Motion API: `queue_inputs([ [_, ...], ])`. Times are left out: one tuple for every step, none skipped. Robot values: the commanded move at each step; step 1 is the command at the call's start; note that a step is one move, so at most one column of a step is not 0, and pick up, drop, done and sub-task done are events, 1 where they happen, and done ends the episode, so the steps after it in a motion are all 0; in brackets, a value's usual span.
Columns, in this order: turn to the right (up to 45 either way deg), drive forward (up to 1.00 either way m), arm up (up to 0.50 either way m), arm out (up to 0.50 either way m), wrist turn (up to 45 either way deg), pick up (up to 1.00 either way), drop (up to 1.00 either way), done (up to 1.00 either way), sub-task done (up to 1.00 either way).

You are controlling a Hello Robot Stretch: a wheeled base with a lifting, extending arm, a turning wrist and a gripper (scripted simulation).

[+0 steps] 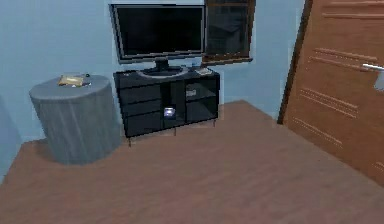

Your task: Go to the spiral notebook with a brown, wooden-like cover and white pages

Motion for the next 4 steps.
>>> queue_inputs([
  [0.0,1.0,0.0,0.0,0.0,0.0,0.0,0.0,0.0],
  [-3.0,0.0,0.0,0.0,0.0,0.0,0.0,0.0,0.0],
  [0.0,0.5,0.0,0.0,0.0,0.0,0.0,0.0,0.0],
  [12.0,0.0,0.0,0.0,0.0,0.0,0.0,0.0,0.0],
])
